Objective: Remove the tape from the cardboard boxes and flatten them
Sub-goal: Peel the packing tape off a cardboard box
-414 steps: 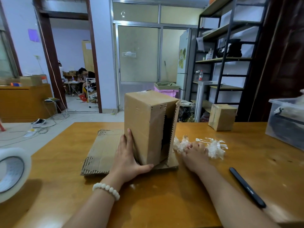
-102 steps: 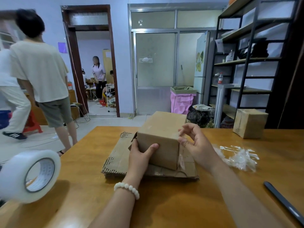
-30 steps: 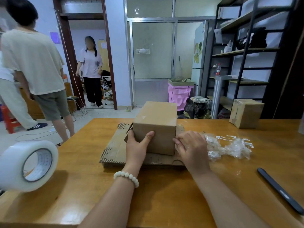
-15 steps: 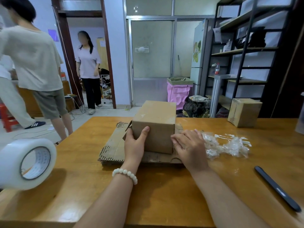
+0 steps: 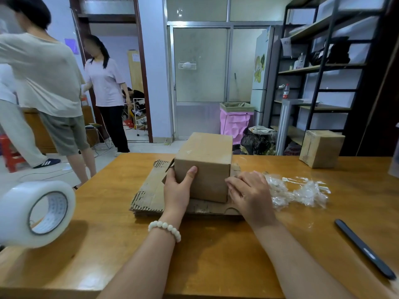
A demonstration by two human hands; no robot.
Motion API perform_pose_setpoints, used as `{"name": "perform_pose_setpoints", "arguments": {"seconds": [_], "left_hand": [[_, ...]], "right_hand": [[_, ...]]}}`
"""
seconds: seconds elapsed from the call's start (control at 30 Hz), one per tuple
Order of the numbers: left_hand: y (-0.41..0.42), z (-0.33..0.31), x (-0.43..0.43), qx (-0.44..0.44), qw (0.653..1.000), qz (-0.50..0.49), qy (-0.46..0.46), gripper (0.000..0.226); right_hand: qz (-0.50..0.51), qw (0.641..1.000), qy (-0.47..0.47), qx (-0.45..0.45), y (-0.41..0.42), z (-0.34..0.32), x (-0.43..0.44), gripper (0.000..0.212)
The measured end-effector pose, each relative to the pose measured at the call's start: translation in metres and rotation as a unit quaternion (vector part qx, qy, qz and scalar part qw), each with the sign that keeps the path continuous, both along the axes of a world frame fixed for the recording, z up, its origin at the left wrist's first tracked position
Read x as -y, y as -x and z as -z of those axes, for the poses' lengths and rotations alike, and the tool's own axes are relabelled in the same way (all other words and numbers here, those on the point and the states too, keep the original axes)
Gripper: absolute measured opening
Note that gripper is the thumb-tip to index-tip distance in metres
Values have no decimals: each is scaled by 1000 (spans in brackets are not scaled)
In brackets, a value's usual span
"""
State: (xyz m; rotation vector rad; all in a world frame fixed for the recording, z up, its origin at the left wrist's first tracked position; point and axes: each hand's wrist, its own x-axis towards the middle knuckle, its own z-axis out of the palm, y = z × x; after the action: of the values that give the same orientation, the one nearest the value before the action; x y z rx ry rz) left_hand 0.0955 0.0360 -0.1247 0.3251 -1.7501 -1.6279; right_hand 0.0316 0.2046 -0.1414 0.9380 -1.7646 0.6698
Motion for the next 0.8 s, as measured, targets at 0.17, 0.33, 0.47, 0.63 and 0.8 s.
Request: {"name": "perform_pose_setpoints", "arguments": {"seconds": [0.17, 0.33, 0.47, 0.63, 0.8], "left_hand": [[1, 1, 2, -6, 1000, -4, -3, 32], [0, 0, 1, -10, 1000, 3, -5, 32], [0, 0, 2, -10, 1000, 5, -11, 34], [2, 0, 4, -10, 1000, 4, -12, 43], [2, -1, 4, -10, 1000, 9, -8, 34]], "right_hand": [[-24, 999, -23, 29, -2, -1, 3, 17], [-91, 978, 74, 172, -1, -1, 0, 21], [-95, 983, 59, 147, 4, -7, -3, 8], [-88, 992, -31, 83, 10, -8, -5, 20], [-132, 985, -50, 101, 18, -9, -7, 19]]}}
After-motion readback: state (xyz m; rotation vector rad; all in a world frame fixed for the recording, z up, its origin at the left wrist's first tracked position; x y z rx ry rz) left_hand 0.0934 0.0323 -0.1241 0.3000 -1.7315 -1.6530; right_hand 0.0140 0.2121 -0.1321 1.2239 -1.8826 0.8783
